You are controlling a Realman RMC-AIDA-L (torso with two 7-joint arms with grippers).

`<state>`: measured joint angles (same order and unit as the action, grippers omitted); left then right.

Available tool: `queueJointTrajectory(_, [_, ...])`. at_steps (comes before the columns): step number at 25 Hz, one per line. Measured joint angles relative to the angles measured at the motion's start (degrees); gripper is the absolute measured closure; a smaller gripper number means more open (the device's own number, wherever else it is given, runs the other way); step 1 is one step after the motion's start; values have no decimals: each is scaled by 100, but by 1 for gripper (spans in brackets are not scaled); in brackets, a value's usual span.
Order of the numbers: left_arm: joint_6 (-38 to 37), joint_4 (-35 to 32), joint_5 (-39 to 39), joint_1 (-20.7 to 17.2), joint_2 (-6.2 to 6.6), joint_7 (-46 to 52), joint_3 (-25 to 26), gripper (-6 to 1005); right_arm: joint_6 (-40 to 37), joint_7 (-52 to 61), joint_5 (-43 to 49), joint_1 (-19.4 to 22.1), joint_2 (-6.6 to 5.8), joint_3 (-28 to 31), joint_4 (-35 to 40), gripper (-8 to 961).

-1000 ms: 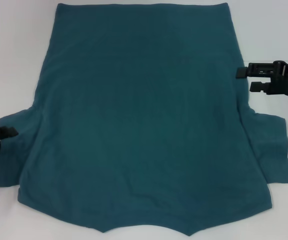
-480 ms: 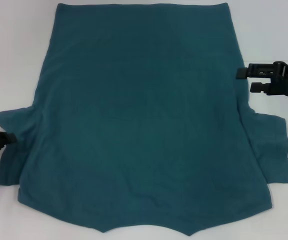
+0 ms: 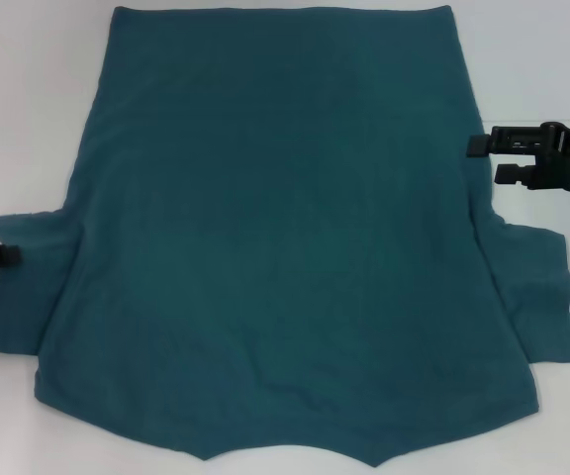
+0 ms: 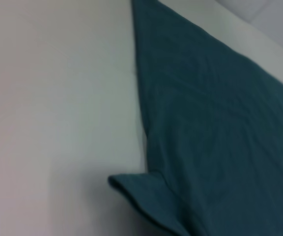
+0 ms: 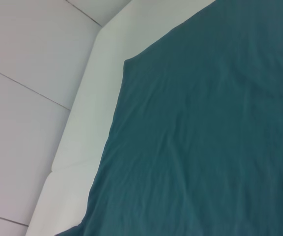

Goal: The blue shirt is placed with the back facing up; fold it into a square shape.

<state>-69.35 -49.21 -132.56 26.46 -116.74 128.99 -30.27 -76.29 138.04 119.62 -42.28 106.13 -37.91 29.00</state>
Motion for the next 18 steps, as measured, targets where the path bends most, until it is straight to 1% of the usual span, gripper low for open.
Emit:
queueJointTrajectory(2, [2,-230,-316,69,-7,32,-188,996,0,2,0,0,-1,-4,1,100])
queueJointTrajectory(7, [29,-460,-1263,401,31,278,-442,996,0,7,0,0,-4,-6,1,100])
queueJointTrajectory(10, [73,-691,-1763,519,8,486,-514,996,0,11,0,1,-5,-6,1,102])
queueJointTrajectory(13, [106,-906,-2061,577,-21,608,-541,996,0,12,0,0,-5,-8,1,104])
queueJointTrajectory(18, [184,-1017,-2442,649,15,836,-570,996,2,13,-1,1,-5,-13,10,107])
